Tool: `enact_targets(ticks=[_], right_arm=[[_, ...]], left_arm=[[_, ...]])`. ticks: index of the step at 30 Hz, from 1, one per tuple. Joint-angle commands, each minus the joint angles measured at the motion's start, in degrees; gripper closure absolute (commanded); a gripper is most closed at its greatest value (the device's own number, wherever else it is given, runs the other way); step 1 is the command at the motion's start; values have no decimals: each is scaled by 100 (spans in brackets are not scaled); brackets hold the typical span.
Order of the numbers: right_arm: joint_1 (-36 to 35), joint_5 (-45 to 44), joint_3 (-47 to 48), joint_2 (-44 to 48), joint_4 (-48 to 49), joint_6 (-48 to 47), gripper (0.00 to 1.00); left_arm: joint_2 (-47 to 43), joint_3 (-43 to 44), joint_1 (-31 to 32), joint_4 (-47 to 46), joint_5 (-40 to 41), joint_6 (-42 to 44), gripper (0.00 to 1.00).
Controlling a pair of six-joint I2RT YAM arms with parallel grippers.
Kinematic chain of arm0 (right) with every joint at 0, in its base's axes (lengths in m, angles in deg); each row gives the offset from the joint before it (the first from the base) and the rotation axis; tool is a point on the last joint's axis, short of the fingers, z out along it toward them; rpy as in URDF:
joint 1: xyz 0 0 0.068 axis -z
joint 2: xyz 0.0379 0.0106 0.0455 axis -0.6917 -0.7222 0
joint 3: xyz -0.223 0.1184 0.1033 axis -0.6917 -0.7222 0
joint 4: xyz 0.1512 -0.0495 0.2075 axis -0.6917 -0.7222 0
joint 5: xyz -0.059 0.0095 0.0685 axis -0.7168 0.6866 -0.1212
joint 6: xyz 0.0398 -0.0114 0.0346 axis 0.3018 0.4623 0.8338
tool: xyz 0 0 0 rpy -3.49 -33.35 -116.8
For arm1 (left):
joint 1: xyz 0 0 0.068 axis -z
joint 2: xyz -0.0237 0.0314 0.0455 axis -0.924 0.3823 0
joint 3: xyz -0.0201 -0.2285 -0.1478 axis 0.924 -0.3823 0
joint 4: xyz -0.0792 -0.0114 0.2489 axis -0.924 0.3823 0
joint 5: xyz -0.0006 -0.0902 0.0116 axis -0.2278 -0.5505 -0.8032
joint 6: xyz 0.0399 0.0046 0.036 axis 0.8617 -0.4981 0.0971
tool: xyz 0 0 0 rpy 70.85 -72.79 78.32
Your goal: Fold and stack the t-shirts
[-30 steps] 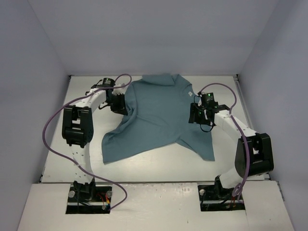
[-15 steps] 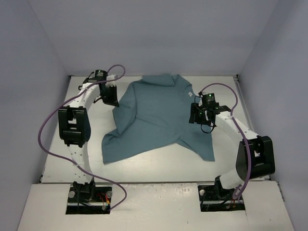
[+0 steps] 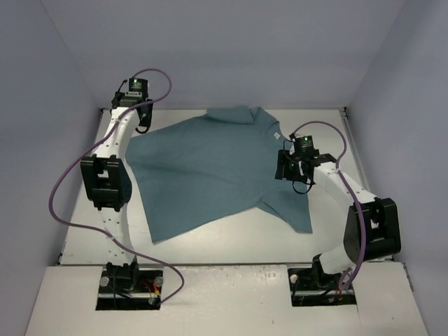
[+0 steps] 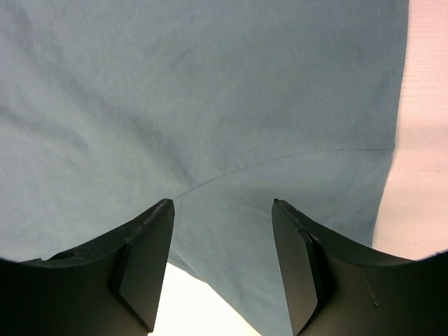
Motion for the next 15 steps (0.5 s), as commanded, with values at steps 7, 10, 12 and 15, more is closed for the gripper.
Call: enact_targets(ticks=[7, 10, 12, 15], right_arm=[[-62, -395, 1065, -1016, 141, -71, 45], [-53, -603, 1402, -1616, 174, -96, 46], [-53, -660, 1518, -1901, 194, -59, 47], [-47, -685, 1477, -2303, 216, 104, 51]], left_arm=[[-2120, -3593, 655, -132, -1732, -1781, 26], [-1899, -4045, 713, -236, -1883, -1951, 25], [-1553, -4015, 700, -234, -1921, -1976, 25], [-1127, -3806, 599, -232, -1927, -1963, 25]])
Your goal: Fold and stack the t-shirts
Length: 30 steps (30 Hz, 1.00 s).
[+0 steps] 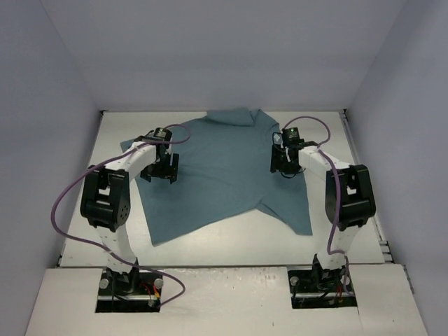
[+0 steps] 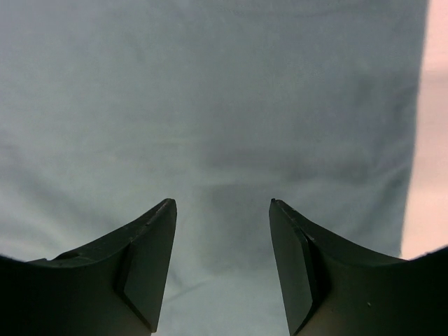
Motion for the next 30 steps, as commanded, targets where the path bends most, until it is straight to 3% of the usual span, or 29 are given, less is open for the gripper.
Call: enact_targets(ticks=[1, 11, 14, 17, 22, 26, 30], right_arm=[[-29, -270, 62, -360, 11, 269, 51], [-559, -292, -1346, 333, 23, 1657, 52], [-1003, -325, -1742, 603, 60, 2157, 52], [-1731, -290, -1891, 898, 75, 2455, 52], [-2127, -581, -1368, 1250, -81, 2060, 51], [-1851, -1173, -529, 1440, -126, 1196, 51], [-1457, -1432, 501, 783, -119, 224, 51]], left_arm=[[491, 433, -267, -210, -154, -239, 25], [2468, 2998, -724, 536, -54, 174, 25], [2916, 4038, -747, 814, -6, 225, 25], [2888, 4350, -825, 797, -157, 231, 25], [1696, 3750, -828, 792, -219, 396, 25], [452, 2434, -818, 772, -88, 437, 25], [-198, 1236, -805, 676, -129, 448, 25]])
